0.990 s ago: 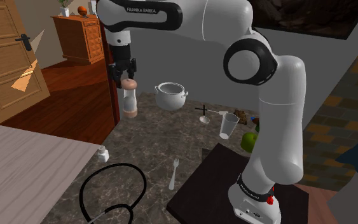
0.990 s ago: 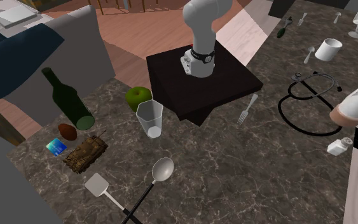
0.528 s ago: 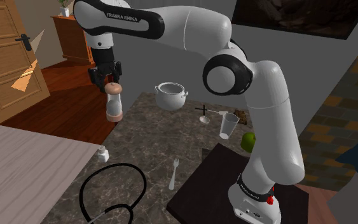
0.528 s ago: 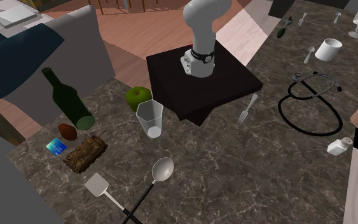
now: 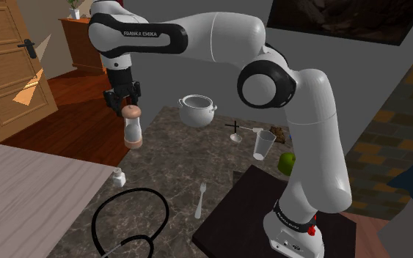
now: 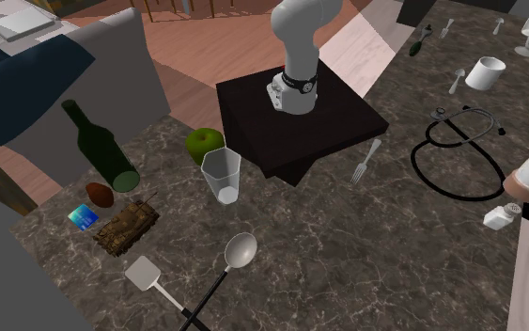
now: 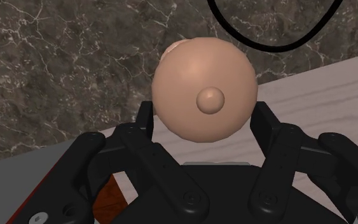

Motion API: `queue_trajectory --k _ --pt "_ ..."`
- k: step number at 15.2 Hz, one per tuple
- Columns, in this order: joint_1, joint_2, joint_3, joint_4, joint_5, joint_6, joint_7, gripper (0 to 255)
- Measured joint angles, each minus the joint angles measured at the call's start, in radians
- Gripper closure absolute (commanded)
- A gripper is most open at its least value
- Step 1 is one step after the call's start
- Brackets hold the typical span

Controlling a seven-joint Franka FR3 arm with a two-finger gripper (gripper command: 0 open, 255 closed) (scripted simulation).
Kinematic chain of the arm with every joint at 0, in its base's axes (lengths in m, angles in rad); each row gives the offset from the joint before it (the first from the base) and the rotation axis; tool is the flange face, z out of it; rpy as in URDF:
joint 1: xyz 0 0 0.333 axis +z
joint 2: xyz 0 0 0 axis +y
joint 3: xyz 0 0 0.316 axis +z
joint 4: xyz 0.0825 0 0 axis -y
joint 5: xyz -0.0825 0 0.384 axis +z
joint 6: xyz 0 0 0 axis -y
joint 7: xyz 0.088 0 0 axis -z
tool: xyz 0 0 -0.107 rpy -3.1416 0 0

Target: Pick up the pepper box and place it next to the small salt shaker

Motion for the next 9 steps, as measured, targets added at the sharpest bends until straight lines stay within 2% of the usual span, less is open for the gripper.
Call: queue_trajectory --k 9 --pt "0.001 -0.004 0.0 -0.127 0.0 0.123 -0.006 255"
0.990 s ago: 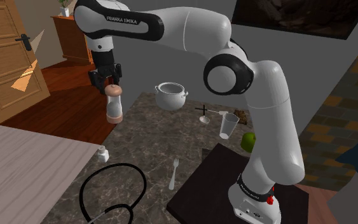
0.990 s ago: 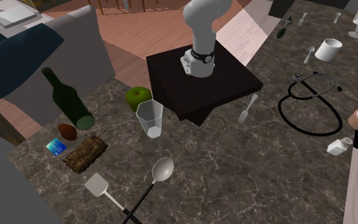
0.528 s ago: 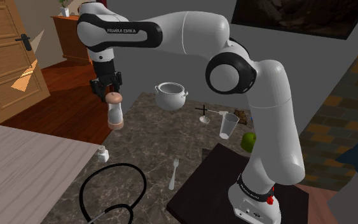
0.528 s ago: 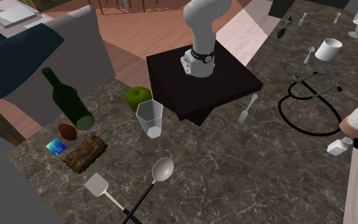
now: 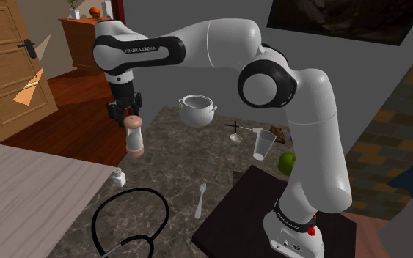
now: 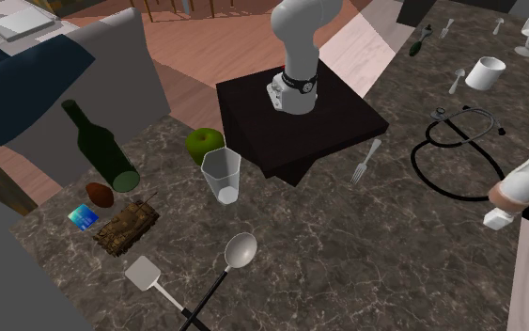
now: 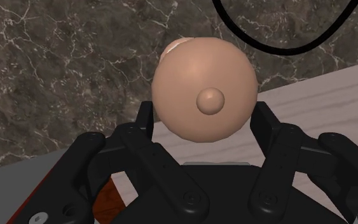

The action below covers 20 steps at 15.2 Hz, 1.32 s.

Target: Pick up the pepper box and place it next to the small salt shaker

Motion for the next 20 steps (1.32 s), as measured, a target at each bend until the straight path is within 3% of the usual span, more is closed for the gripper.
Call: queue_trajectory --k 20 --pt "0.001 0.059 0.003 -0.18 0.006 0.239 -0.007 255"
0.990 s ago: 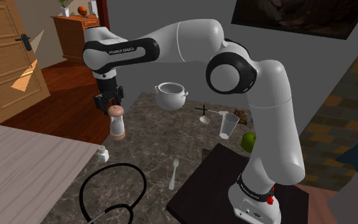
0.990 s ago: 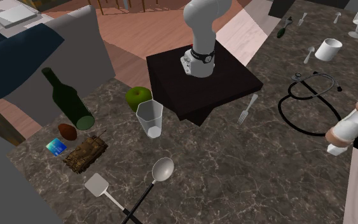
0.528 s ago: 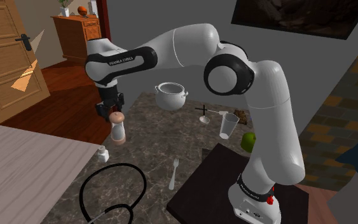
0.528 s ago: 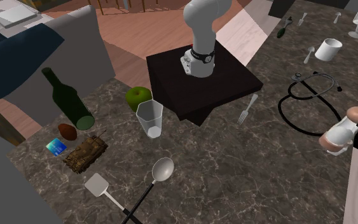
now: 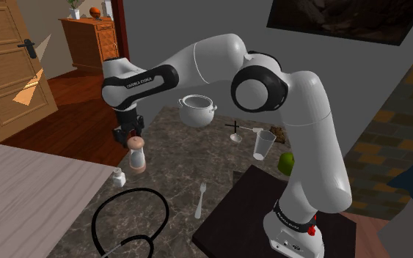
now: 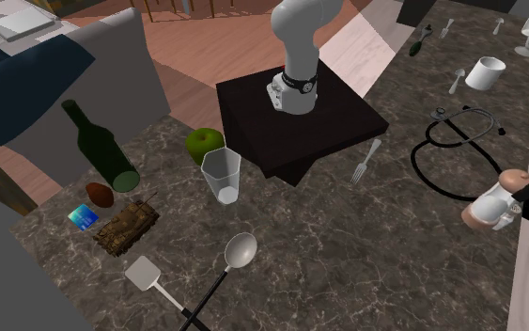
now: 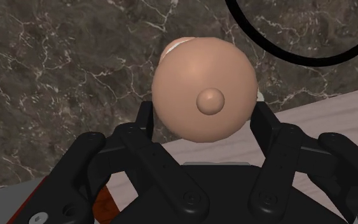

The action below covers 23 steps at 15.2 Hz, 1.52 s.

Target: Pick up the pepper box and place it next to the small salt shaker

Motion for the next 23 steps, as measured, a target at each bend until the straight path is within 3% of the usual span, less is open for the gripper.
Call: queue_trajectory --k 8,14,15,23 --pt "0.002 0.045 0.003 -0.037 0.004 0.082 0.0 255" --pt "0.0 0.05 0.003 -0.039 0.004 0.089 -0.002 255" --pt "0.0 0.05 0.003 -0.039 0.004 0.089 -0.002 0" --pt "0.0 0.037 0.002 -0.02 0.003 0.058 -0.001 0"
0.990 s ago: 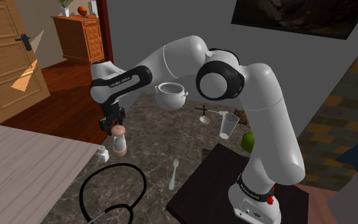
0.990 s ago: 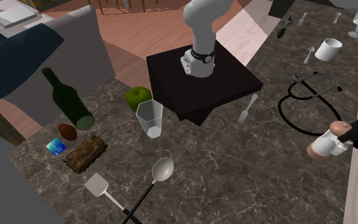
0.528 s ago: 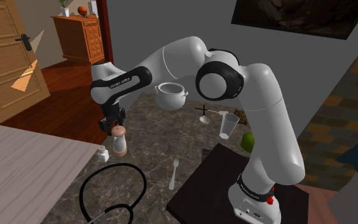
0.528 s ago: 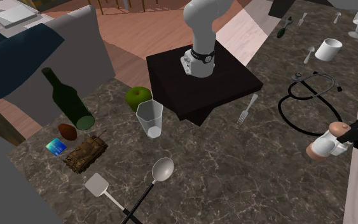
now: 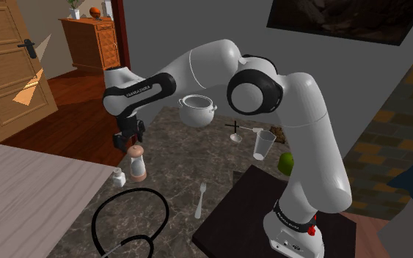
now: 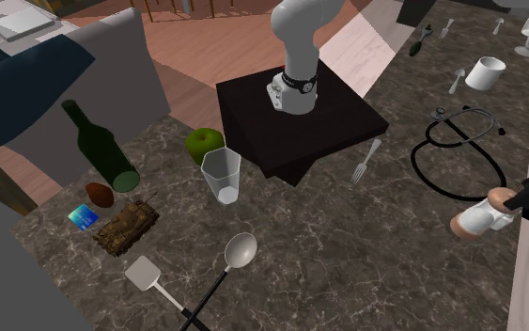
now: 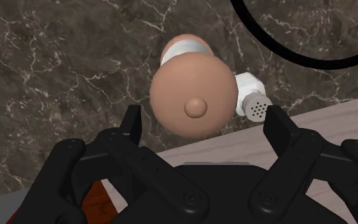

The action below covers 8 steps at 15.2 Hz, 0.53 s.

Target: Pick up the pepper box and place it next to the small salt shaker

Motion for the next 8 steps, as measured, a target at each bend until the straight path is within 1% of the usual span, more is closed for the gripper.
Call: queue_trajectory --k 2,8 --pt "-0.001 -0.013 -0.001 0.038 -0.002 -0.051 0.001 0" --pt "0.0 -0.026 -0.002 0.049 -0.003 -0.075 0.002 0"
